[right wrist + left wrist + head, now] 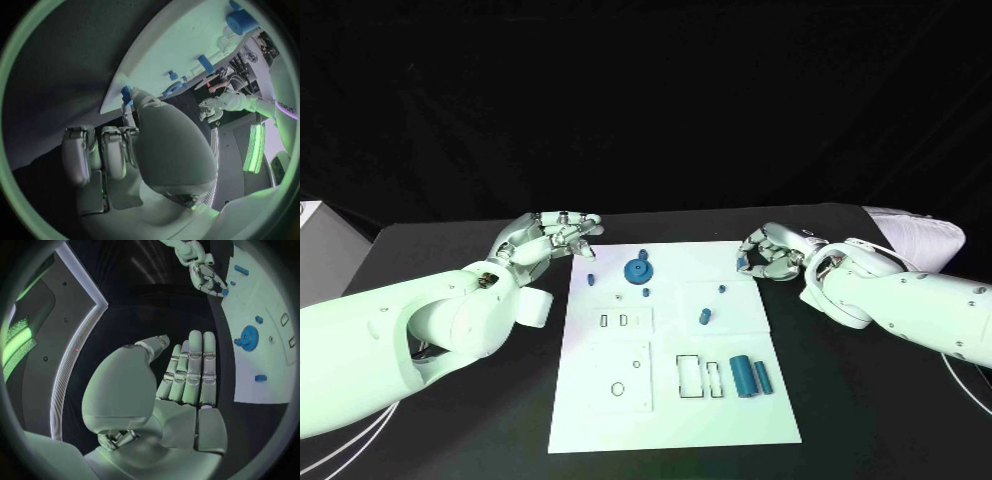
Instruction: Assemble the parts on the task board
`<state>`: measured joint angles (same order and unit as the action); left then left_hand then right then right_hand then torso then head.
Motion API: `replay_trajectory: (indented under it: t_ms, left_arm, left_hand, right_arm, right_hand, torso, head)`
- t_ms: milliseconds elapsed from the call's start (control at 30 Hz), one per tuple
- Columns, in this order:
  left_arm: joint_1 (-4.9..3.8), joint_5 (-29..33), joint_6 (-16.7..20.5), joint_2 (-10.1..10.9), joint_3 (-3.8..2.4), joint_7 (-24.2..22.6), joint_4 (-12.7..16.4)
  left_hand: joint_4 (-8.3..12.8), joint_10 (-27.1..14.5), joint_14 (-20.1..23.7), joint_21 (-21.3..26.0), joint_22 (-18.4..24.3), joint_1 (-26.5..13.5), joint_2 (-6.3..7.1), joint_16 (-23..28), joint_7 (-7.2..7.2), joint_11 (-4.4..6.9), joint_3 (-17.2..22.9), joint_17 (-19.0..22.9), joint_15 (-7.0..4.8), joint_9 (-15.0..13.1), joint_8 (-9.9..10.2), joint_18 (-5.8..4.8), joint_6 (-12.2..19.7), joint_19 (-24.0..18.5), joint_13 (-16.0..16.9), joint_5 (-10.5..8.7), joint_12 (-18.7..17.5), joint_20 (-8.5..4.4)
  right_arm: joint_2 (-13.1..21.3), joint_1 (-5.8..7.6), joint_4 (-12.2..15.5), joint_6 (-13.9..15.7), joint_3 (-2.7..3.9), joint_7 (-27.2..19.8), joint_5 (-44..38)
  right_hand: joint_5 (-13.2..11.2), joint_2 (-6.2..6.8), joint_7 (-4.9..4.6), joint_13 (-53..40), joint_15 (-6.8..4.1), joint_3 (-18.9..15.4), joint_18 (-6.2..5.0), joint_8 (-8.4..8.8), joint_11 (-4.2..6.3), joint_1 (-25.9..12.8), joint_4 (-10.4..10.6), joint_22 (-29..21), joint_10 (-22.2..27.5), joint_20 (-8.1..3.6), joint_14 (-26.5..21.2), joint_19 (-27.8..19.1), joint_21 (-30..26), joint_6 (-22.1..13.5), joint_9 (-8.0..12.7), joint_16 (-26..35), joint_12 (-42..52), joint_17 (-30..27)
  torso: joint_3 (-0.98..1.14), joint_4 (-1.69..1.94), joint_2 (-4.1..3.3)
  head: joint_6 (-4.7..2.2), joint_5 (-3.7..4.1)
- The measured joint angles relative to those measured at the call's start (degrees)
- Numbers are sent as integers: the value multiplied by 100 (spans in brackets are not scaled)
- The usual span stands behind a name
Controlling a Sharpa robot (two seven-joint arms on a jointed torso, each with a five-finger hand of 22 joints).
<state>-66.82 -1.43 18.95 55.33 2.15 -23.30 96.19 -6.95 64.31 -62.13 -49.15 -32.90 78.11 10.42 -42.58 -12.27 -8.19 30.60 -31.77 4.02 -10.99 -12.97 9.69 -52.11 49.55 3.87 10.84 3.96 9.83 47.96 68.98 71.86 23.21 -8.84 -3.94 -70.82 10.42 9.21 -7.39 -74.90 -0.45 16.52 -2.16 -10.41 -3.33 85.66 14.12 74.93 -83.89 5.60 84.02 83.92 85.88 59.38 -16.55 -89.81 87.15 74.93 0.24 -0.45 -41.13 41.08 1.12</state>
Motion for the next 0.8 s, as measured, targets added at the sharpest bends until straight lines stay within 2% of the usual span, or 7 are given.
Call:
replay_trajectory:
  t_ms: [133, 233, 367, 467, 600, 633, 800]
  left_arm:
    - [0, 0, 0, 4, 0, 1, 0]
    - [0, 0, 0, 7, 0, 1, 0]
    - [0, 0, -1, 9, 0, 2, 1]
    - [0, 0, -1, 9, 1, 2, 1]
    - [0, 0, -1, 8, 1, 3, -5]
    - [0, 0, -1, 8, 1, 3, -5]
    - [0, 0, -1, 0, 0, 4, -16]
  left_hand:
    - [0, 0, 0, 0, 0, 0, 0, 0, 0, 0, 0, 0, 0, 0, 0, 0, 0, 0, 0, 0, 0, 0]
    - [0, 0, 0, 0, 0, 0, 0, 0, 0, 0, 0, 0, 0, 0, 0, 0, 0, 0, 0, 0, 0, 0]
    - [0, 0, 0, 0, 1, 0, 0, 0, 0, 0, 0, -1, 0, 0, 0, 0, 0, 0, 0, 0, 0, 0]
    - [0, 0, 0, 0, 1, 0, 0, 0, 0, 0, 0, -1, 0, 0, 0, 0, 0, 0, 0, 0, 0, 0]
    - [0, 0, 0, 0, 1, 0, 0, 0, 0, 0, 0, -1, 0, 0, 0, 0, 0, 0, 0, 0, 0, 0]
    - [0, 0, 0, 0, 1, 0, 0, 0, 0, 0, 0, -1, 0, 0, 0, 0, 0, 0, 0, 0, 0, 0]
    - [0, 0, 0, 0, 1, 0, 0, 0, 0, 0, 0, -1, 0, 0, 0, 0, 0, 0, 0, 0, 0, 0]
  right_arm:
    - [1, -1, 24, 110, 0, 67, -19]
    - [11, -1, 76, 229, 0, 127, -37]
    - [60, 0, 240, 449, 0, 237, -66]
    - [139, 32, 460, 581, 0, 328, -75]
    - [236, 187, 914, 743, 7, 475, -58]
    - [241, 201, 953, 754, 8, 488, -56]
    - [206, 335, 1538, 890, 16, 731, -52]
  right_hand:
    - [-14, -19, 33, 0, -41, 114, 0, -70, 38, -18, -7, 0, -4, -20, 0, 20, 49, 78, -2, 0, 3, 0]
    - [-24, -27, 48, 0, -41, 169, 84, -114, 44, -24, -34, -1, -4, -40, 0, 0, 71, 108, -20, 0, 3, 0]
    - [-34, -35, 64, 0, -60, 226, 92, -154, 62, -31, -54, -1, -21, -40, -19, 0, 80, 124, -25, 0, 38, -1]
    - [-37, -51, 65, 0, -80, 265, 92, -159, 62, -47, -47, -2, -21, -40, 2, 0, 118, 124, -25, 0, 38, -1]
    - [-58, -79, 66, 0, -80, 327, 92, -159, 62, -76, -47, -2, -21, -40, 2, 0, 200, 123, -25, 0, 3, -1]
    - [-59, -80, 65, 0, -80, 327, 92, -158, 62, -77, -47, -2, -21, -40, 2, 0, 201, 123, -24, 0, 3, -1]
    - [-59, -54, 38, 0, -80, 349, 91, -158, 62, -165, -26, -2, -21, -40, 2, 0, 231, 91, -25, 0, 3, -1]
  torso:
    - [1, 1, -1]
    - [1, 0, -1]
    - [-2, -2, 6]
    - [-7, -5, 14]
    - [-14, -10, 30]
    - [-17, -13, 33]
    - [-54, -25, 71]
  head:
    - [4, 1]
    - [7, -1]
    - [10, -9]
    - [12, -14]
    - [20, -7]
    - [20, -4]
    - [33, -1]
